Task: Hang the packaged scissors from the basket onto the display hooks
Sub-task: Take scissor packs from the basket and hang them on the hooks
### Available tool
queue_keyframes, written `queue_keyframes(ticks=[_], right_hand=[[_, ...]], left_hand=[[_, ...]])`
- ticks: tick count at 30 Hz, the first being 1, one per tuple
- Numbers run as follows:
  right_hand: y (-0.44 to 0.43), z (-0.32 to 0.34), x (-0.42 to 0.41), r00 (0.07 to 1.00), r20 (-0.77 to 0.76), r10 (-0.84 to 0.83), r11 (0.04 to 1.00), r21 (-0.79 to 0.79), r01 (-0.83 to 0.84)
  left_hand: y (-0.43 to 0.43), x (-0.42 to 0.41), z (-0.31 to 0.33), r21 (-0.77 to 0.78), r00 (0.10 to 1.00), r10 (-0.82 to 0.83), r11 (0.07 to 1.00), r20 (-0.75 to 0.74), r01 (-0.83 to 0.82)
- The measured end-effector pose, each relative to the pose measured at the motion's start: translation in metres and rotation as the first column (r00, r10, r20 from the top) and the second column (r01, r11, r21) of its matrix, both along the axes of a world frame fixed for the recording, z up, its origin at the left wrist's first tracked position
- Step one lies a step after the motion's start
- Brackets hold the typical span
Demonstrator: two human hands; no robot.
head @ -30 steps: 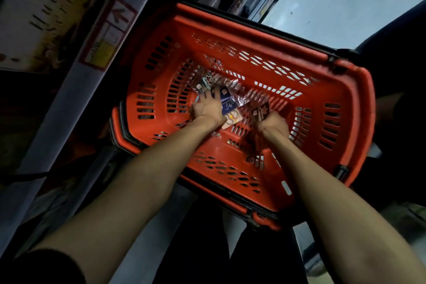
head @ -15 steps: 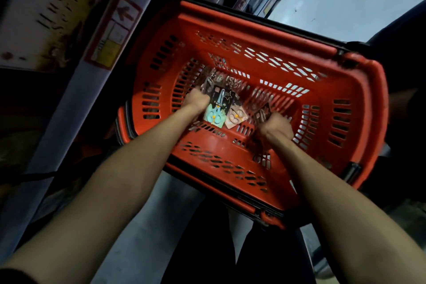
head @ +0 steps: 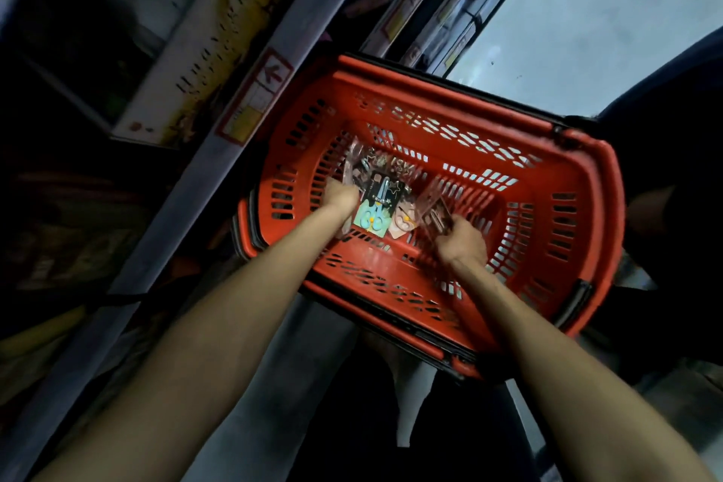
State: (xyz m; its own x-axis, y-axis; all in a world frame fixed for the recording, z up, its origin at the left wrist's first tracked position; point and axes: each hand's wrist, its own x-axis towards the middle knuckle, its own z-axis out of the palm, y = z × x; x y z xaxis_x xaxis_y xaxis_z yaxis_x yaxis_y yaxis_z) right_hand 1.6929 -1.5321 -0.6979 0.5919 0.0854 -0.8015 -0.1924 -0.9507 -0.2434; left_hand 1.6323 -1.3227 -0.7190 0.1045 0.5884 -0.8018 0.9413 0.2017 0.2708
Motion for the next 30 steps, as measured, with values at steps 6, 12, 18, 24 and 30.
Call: queue_keyframes(ticks=[6, 12, 18, 24, 30], right_hand=[[0.0, 0.061, 0.0, 0.988, 0.087, -0.129, 0.984, 0.139, 0.116], [-0.02, 0.133, -0.005, 0.928, 0.107, -0.358, 0.873, 0.392, 0.291], [-0.049, 0.196, -0.021, 0.85, 0.058, -0.523, 0.694, 0.608, 0.386], [-0.072, 0.231, -0.049, 0.777, -0.086, -0.624, 0.539, 0.672, 0.508], [-0.085, 0.254, -0.078, 0.713, -0.168, -0.681, 0.428, 0.699, 0.573]], left_hand=[[-0.005, -0.022, 0.072, -0.046, 0.969, 0.124, 0.992, 0.212, -0.117], [-0.009, -0.054, 0.138, -0.165, 0.849, 0.303, 0.953, 0.433, -0.256], [-0.022, -0.083, 0.19, -0.514, 0.667, 0.594, 0.783, 0.449, -0.351], [-0.045, -0.103, 0.246, -0.651, 0.538, 0.696, 0.69, 0.475, -0.318], [-0.063, -0.128, 0.257, -0.801, 0.463, 0.797, 0.54, 0.388, -0.259]])
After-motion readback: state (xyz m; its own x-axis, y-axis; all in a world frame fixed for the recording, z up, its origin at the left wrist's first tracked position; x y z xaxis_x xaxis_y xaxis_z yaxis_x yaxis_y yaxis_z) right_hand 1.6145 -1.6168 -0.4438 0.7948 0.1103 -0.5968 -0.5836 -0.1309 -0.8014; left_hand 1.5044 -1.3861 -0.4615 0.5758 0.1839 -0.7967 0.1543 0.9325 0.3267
